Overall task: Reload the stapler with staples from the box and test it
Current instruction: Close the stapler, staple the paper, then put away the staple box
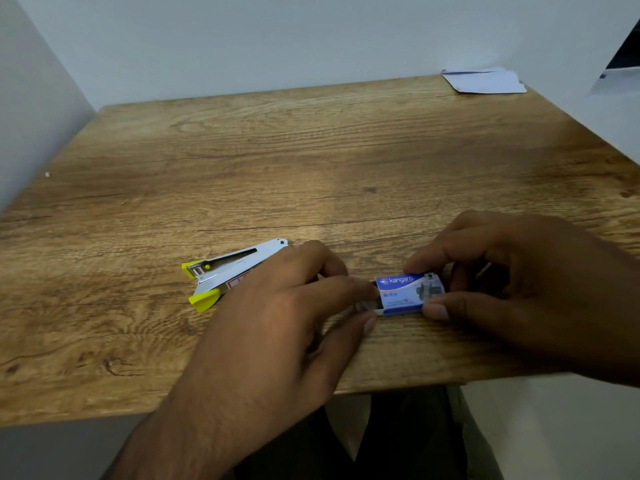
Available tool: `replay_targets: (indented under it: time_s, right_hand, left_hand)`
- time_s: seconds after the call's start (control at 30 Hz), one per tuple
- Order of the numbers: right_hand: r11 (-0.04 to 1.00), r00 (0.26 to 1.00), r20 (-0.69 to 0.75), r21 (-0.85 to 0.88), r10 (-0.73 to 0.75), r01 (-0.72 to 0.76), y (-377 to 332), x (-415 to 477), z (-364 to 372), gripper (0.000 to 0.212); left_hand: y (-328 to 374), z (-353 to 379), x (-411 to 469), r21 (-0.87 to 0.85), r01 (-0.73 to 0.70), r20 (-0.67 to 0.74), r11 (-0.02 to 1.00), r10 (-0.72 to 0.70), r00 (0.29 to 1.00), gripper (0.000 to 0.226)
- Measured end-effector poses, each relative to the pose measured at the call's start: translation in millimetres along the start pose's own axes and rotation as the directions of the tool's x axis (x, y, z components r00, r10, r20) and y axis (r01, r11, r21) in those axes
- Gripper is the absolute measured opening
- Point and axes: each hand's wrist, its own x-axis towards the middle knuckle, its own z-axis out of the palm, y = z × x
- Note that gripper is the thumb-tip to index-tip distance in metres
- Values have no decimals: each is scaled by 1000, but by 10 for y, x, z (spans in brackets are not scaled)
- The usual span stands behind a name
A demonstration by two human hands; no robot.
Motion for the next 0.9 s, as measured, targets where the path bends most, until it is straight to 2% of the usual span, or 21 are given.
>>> replay_targets:
  time_s: [0.23, 0.37, 0.43, 0.67, 0.9]
  right_hand:
    - [1000, 1000, -15, 3, 5, -5, -5, -18, 28, 42]
    - [1000, 1000, -23, 18, 1, -1, -12, -15, 13, 41]
    - [1000, 1000, -26, 24, -2, 3, -8, -11, 17, 41]
    - [1000, 1000, -13, 14, -8, 8, 6, -10, 15, 44]
    - [1000, 1000, -26, 10, -3, 3, -31, -30, 12, 42]
  left_hand:
    - [18, 2, -21, -105, 40, -29, 994, -43, 999, 32]
    - [-19, 21, -12, -237, 79, -67, 968, -98, 993, 16]
    - [-35, 25, 11, -228, 57, -57, 972, -72, 996, 9]
    - [-18, 32, 43, -177, 24, -57, 984, -35, 998, 12]
    - [-35, 75, 76, -184, 50, -86, 982, -67, 994, 7]
